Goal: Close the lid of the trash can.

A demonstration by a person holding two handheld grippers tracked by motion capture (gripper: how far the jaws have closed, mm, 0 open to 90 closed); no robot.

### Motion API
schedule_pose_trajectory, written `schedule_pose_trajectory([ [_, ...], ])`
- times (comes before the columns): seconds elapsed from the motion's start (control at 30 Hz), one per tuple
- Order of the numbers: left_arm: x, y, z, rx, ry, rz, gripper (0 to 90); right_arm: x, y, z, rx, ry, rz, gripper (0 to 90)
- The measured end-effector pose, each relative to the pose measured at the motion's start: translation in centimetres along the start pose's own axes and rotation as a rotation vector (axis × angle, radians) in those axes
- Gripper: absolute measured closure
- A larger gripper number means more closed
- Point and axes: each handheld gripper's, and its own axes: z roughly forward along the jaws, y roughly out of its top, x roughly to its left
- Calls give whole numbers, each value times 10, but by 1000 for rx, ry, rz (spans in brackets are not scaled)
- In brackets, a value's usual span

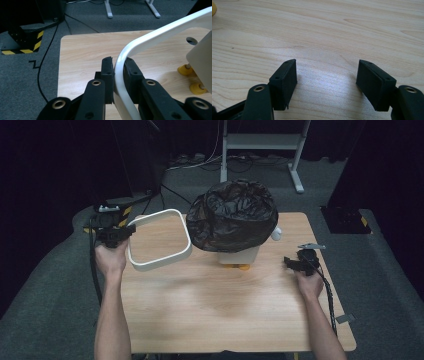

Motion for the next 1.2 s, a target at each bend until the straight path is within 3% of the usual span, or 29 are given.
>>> schedule_pose_trajectory([
  [0.37,-8,16,-9,-17,-3,20,799,0,0,0,0,0,-1,320],
  [0.73,-18,32,-13,-23,-49,21,799,0,0,0,0,0,-1,320],
  [0.97,-29,46,-13,-11,-49,54,799,0,0,0,-1,2,-2,317],
  [1.2,-34,54,-14,-17,-67,55,799,0,0,0,-1,2,-3,317],
])
